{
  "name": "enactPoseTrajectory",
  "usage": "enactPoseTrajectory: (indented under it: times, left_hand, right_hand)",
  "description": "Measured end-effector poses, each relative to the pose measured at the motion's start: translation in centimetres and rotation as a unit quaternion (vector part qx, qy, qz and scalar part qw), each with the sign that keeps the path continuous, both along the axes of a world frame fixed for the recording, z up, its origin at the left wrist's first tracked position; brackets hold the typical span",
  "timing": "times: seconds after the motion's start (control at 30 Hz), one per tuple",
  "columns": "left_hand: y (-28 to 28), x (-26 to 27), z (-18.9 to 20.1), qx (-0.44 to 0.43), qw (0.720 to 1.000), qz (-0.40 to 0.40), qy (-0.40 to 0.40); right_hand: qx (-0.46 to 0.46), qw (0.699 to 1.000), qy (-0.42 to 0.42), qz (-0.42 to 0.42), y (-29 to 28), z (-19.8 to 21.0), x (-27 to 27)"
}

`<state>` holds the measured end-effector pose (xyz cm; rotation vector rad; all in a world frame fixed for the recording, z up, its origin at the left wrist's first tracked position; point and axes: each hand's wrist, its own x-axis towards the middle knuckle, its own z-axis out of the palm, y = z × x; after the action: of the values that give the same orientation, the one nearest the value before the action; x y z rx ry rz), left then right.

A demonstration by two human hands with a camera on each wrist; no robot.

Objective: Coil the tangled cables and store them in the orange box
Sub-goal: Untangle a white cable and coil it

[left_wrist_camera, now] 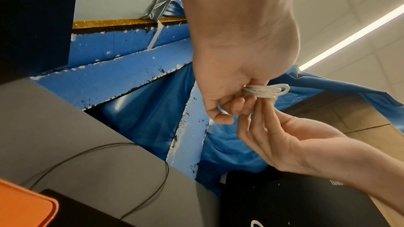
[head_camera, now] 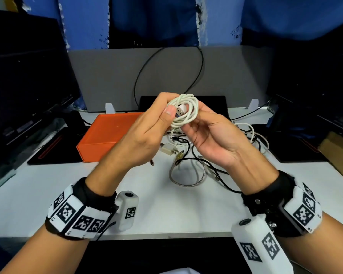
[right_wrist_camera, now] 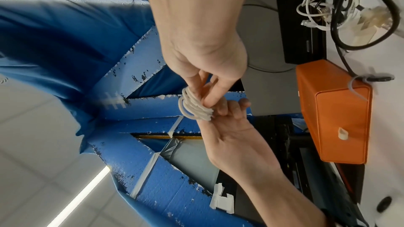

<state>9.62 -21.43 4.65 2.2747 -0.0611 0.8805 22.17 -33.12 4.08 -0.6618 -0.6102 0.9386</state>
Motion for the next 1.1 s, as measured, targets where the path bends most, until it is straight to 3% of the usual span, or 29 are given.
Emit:
enactPoseTrajectory:
  times: [0.17, 0.33, 0.5, 0.7, 0.93, 1.1]
  left_hand:
    - [-0.4, 0.3, -0.3, 0.004, 1.000, 0.007, -0.019]
    - [-0.8, 0.6, -0.9, 0.104, 0.989, 0.100, 0.010]
    - [-0.9, 0.5, -0.6, 0.164, 0.966, 0.200, 0.018]
    - [-0.7, 1.1, -0.9, 0.169, 0.956, 0.238, 0.022]
    - [-1.0, 1.5, -1.4, 0.179, 0.956, 0.233, -0.009]
    - [-0.8, 1.3, -1.0, 0.255, 0.929, 0.263, -0.055]
  right_hand:
    - [-0.027, 0.998, -0.057, 0.013, -0.1, -0.1, 0.6]
    - [-0.096, 0.985, -0.145, -0.003, 0.0, -0.5, 1.4]
    - [-0.093, 0.985, -0.143, -0.026, -0.5, -0.1, 1.7]
    - [-0.126, 0.941, -0.296, -0.105, -0.4, -0.2, 0.8]
    - [-0.140, 0.943, -0.287, -0.093, 0.1, -1.0, 1.0]
    - [-0.130, 0.945, -0.293, -0.064, -0.5, 0.0, 1.4]
